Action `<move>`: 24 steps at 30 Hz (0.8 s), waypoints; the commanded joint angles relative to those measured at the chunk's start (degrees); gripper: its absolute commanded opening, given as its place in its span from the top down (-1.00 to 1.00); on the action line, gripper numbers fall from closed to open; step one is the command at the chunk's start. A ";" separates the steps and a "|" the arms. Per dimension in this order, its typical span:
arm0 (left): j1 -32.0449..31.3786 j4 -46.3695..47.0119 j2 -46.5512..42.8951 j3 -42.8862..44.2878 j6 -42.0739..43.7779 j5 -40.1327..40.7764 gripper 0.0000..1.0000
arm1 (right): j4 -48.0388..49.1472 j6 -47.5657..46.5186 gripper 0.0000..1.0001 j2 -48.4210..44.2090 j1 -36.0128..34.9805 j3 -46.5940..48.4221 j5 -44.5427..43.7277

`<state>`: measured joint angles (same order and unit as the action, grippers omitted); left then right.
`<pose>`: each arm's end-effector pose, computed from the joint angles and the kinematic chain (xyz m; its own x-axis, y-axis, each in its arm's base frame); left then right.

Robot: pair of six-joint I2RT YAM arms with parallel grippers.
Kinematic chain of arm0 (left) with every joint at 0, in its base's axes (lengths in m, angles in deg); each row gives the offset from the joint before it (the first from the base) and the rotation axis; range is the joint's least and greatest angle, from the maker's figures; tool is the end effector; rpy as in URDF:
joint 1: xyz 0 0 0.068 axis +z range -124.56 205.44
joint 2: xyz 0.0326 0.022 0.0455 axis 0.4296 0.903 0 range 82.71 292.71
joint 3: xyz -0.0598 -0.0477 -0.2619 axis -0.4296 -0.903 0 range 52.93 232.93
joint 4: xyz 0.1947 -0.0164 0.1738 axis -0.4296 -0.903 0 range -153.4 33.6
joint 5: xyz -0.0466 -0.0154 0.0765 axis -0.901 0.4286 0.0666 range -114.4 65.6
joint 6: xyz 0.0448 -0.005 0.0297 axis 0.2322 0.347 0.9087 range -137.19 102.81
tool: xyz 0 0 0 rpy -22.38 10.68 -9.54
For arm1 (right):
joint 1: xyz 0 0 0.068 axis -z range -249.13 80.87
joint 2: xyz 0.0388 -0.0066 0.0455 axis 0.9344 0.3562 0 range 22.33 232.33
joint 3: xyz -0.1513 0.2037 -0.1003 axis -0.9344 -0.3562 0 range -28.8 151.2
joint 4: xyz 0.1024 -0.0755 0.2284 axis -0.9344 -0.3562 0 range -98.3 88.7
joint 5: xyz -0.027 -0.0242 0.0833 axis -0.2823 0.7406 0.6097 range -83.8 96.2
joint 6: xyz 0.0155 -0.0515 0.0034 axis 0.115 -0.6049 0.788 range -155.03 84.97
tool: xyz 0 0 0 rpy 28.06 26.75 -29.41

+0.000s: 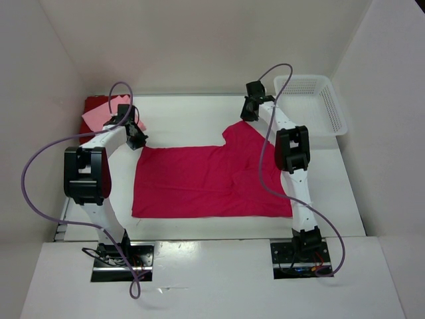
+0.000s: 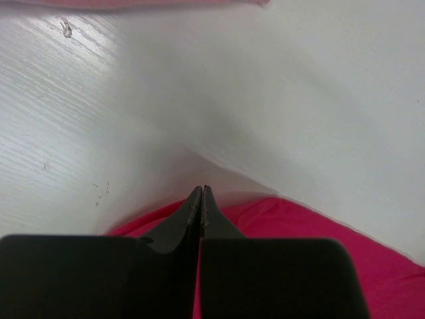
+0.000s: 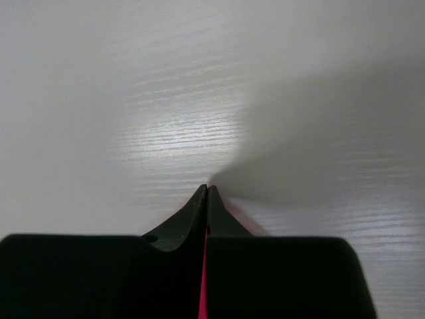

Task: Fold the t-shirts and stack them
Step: Grap the side of the flattened tshirt furthest away from the robot with both arms, then fold the other side of the tshirt into a rectangle

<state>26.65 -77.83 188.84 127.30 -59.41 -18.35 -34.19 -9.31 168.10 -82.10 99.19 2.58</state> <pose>0.3986 0.0122 0.2016 -0.5362 -0.6796 -0.5006 -0.6001 0.7240 -0.3401 0.5456 0.1233 0.1597 -0.7593 0.2696 -0.5922 0.1605 0.9596 0.2311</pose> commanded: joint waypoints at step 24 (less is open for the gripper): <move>4.06 -7.74 -24.12 -14.69 2.93 -2.88 1.00 | -4.19 6.01 1.00 -72.35 3.83 -67.42 4.76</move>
<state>29.71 -82.66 166.67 114.27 -58.03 -19.88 -32.55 -4.03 102.91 -78.19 34.14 7.04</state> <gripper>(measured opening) 0.002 0.002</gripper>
